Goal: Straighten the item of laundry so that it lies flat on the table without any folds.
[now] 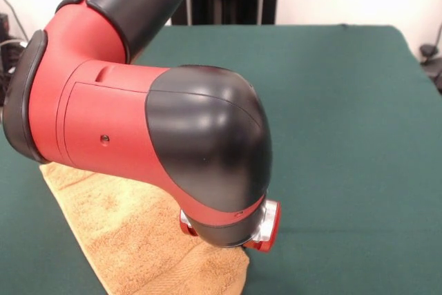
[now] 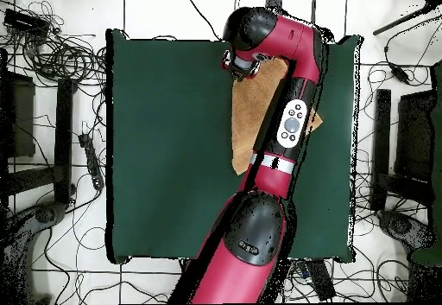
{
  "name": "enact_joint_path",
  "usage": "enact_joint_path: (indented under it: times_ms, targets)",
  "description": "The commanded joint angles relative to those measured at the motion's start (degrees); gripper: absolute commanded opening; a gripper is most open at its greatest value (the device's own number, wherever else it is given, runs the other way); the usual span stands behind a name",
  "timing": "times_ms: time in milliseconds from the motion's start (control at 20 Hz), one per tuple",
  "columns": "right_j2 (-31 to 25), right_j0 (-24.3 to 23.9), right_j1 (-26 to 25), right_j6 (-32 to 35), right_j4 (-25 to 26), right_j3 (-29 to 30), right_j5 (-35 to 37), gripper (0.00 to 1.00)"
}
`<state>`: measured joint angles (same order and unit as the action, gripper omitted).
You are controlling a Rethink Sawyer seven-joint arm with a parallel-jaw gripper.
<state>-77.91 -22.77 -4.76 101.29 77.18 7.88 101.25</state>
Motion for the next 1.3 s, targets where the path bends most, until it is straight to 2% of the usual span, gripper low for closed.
enact_joint_path:
  times_ms: [50, 400, 1300]
  targets:
    - [-0.2, 2.0, -4.1, -8.2, 0.0, 6.5, 0.9, 0.00]
    - [1.0, 1.7, -3.9, -6.2, -2.4, 7.5, 0.3, 0.00]
    - [-1.3, 1.8, -2.4, -6.8, -1.5, 6.0, 6.8, 0.00]
